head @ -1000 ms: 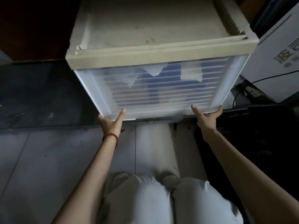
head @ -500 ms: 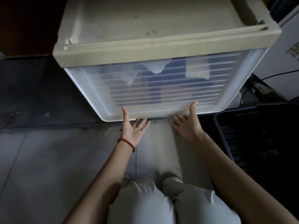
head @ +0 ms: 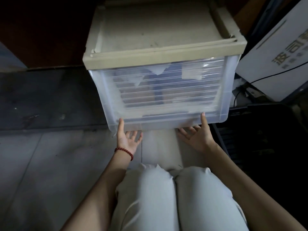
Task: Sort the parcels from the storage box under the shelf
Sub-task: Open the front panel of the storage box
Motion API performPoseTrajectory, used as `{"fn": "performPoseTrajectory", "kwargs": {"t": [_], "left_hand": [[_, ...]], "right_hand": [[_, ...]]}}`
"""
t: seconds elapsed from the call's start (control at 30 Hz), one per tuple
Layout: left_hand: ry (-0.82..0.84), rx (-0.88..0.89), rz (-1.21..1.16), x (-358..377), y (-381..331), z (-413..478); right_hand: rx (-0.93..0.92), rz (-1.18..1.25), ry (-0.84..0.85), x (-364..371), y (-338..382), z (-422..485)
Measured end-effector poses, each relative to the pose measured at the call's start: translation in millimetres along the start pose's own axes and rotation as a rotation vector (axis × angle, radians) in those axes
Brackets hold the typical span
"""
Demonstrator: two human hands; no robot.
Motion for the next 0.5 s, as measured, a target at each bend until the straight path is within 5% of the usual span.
{"fn": "performPoseTrajectory", "kwargs": {"t": [0.3,0.5], "left_hand": [[0.033,0.121,-0.048,-18,-15,-88],[-0.159,0.47,0.231,-27,-42,-143]], "right_hand": [[-0.186,0.185,0.054,-14,25,-79],[-0.42,0.045,0.022,-19,58,-113]]}}
Point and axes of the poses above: each hand's wrist, its own z-axis towards the middle knuckle, its own x-axis out of the palm, y = z × x, the point moved 8 cm from there along z, towards the middle knuckle, and after that the axes turned 11 degrees about -x, right-handed, at the moved point
